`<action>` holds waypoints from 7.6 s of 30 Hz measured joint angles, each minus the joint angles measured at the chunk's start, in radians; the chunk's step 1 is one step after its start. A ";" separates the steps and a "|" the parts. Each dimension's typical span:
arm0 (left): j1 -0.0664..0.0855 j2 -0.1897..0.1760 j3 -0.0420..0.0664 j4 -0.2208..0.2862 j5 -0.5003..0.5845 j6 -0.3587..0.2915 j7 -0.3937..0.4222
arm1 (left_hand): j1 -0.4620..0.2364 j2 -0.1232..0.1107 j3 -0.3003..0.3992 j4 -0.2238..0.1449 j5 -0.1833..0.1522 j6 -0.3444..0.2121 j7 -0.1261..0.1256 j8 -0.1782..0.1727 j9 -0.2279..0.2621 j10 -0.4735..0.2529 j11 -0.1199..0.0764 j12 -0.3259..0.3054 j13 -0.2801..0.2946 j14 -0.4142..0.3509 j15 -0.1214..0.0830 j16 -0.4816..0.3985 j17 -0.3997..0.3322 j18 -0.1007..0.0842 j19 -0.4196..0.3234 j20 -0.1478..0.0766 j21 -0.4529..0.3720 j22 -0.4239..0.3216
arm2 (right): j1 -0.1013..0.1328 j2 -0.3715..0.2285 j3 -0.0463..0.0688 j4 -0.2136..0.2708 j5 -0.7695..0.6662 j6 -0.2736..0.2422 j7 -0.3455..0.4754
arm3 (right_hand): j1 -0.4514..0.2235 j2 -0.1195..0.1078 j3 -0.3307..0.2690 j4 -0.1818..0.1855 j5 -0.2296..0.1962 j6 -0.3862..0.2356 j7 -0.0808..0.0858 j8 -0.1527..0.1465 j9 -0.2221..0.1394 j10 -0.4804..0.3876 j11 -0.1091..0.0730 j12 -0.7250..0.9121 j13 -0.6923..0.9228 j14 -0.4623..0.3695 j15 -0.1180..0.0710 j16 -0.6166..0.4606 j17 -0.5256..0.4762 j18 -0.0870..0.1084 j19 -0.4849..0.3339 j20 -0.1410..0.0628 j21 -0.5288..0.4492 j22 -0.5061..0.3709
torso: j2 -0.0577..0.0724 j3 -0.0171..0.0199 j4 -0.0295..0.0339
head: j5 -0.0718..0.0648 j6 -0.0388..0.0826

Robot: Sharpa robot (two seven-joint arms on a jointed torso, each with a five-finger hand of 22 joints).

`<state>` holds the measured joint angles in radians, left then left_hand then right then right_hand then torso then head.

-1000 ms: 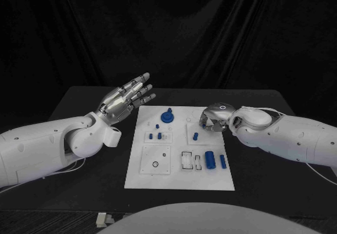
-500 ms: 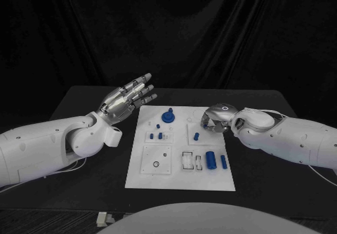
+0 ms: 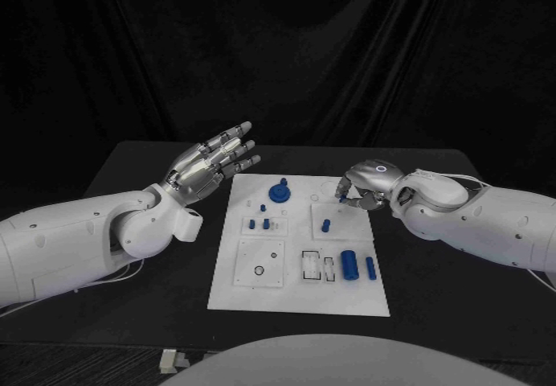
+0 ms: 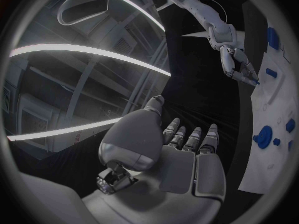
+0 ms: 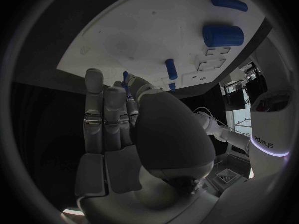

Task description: Assemble the parts on the task board

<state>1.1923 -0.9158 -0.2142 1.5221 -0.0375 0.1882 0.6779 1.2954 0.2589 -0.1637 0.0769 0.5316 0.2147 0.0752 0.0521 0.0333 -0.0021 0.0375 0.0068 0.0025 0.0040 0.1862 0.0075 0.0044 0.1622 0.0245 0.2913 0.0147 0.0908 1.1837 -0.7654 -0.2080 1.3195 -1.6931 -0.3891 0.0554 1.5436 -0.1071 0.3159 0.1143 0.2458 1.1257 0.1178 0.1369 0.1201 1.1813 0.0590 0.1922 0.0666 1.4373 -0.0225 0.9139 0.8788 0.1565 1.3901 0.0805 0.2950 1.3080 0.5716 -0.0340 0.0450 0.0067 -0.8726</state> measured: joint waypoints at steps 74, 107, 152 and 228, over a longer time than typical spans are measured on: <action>-0.002 0.026 0.000 -0.034 0.001 0.003 0.000 | -0.015 0.022 0.015 -0.015 0.000 0.018 0.018 0.012 0.003 0.002 0.016 0.004 0.001 0.004 0.003 0.004 0.001 0.000 0.000 0.000 0.000 -0.008 | -0.078 0.179 0.000 0.218 -0.111 0.109 -0.066 | -0.005 -0.005 0.007 -0.007 -0.015 -0.011 0.011 -0.023 -0.004 0.014 0.000 -0.029 -0.001 0.004 -0.004 0.008 0.007 0.000 -0.002 -0.006 0.009 -0.001 | 0.003 0.0003 -0.0008 | 0.065 0.000; -0.003 0.034 0.000 -0.040 0.001 0.009 0.000 | -0.015 0.022 0.018 -0.018 0.000 0.025 0.018 0.015 0.004 0.002 0.016 0.004 0.001 0.003 0.003 0.004 0.001 0.000 0.000 0.000 0.000 -0.007 | -0.106 0.202 0.000 0.195 -0.113 0.128 -0.072 | -0.005 -0.005 0.010 -0.010 -0.019 -0.015 0.007 -0.027 -0.006 0.017 0.004 -0.033 0.000 0.004 -0.004 -0.003 -0.004 0.000 -0.002 -0.005 -0.006 0.000 | 0.000 -0.0001 -0.0008 | 0.064 0.000; -0.017 0.035 0.000 -0.057 0.001 0.020 0.001 | -0.019 0.026 0.021 -0.015 0.000 0.029 0.021 0.015 0.003 0.006 0.020 0.004 0.001 0.004 0.003 0.008 0.001 0.000 0.000 0.000 0.000 -0.004 | 0.035 -0.040 0.000 0.296 -0.053 0.088 -0.083 | -0.146 -0.122 -0.232 0.185 -0.142 -0.310 -0.137 -0.060 -0.053 -0.429 0.072 -0.001 -0.003 -0.040 0.032 0.011 -0.042 0.016 -0.020 0.027 -0.187 -0.001 | -0.003 -0.0014 -0.0012 | 0.049 0.000; -0.029 0.036 0.000 -0.061 0.001 0.041 0.001 | -0.027 0.026 0.038 -0.032 0.009 0.041 0.030 0.026 0.005 0.005 0.027 0.008 0.001 0.000 0.007 0.008 0.001 0.000 0.003 0.003 0.000 -0.002 | -0.045 -0.026 0.000 0.189 -0.012 0.090 -0.070 | -0.001 -0.011 -0.026 0.024 -0.027 0.018 -0.002 -0.010 -0.005 0.020 -0.002 -0.037 -0.004 -0.013 0.001 0.007 -0.063 0.016 0.020 -0.002 -0.098 -0.001 | -0.001 0.0002 -0.0012 | 0.067 0.000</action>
<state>1.1632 -0.8795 -0.2142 1.4611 -0.0366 0.2295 0.6786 1.2682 0.2847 -0.1260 0.0452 0.5402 0.2561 0.1054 0.0781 0.0387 0.0032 0.0641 0.0145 0.0034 0.0044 0.1937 0.0150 0.0053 0.1621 0.0279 0.2947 0.0147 0.0885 1.1383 -0.7915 -0.2083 1.5086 -1.7054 -0.2992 -0.0145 1.5427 -0.1181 0.2898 0.1379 0.2187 1.1442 0.1156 0.1273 0.1146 1.2011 0.0568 0.1555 0.0629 1.4241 -0.0215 0.9213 0.8161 0.1720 1.4097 0.0785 0.1966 1.3075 0.5704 -0.0338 0.0438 0.0739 -0.8726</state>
